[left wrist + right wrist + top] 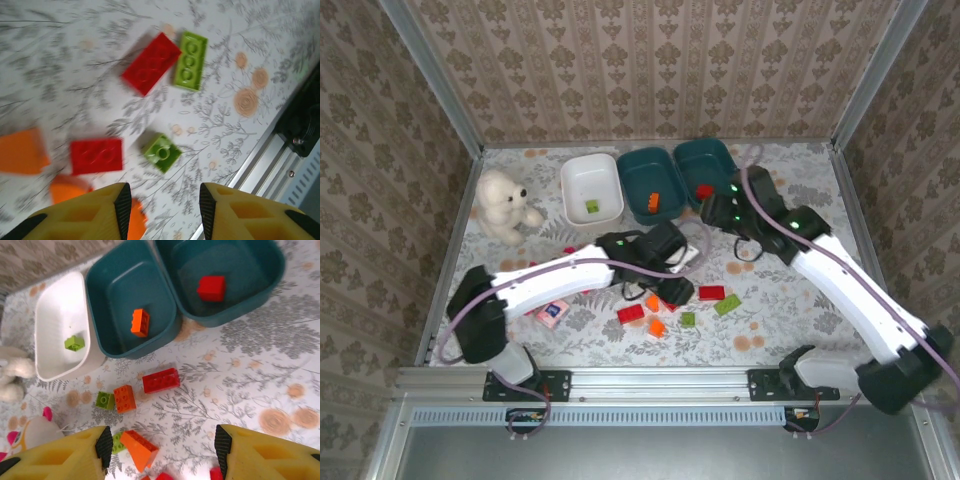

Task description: Sort the legos into containers by color

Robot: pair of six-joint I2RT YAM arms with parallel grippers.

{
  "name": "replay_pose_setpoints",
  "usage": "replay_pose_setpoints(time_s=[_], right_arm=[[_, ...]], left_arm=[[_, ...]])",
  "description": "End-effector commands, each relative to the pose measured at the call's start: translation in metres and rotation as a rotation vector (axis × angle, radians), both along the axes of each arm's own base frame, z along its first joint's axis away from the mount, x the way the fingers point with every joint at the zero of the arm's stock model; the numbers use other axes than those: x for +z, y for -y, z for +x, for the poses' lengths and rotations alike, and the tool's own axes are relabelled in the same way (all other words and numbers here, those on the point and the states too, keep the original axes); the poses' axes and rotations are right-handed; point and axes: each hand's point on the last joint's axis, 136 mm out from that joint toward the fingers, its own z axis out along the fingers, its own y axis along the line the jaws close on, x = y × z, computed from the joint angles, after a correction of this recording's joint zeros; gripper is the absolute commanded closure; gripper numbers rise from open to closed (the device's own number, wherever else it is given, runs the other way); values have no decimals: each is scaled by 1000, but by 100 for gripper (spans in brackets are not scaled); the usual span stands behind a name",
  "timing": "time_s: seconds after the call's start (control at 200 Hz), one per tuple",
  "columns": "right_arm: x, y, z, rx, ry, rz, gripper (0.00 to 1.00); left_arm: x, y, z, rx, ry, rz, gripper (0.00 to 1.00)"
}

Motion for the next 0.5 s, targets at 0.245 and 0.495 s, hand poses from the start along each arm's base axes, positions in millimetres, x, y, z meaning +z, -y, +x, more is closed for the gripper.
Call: replay_pose_setpoints(time_s=[0.245, 0.495], right_arm=[[-14, 68, -73, -159, -77, -64, 40], [-30, 52, -70, -106, -110, -23, 40]], left_arm=[[-23, -13, 6, 117, -22, 127, 50], [-48, -108, 37, 492, -71, 258, 42]])
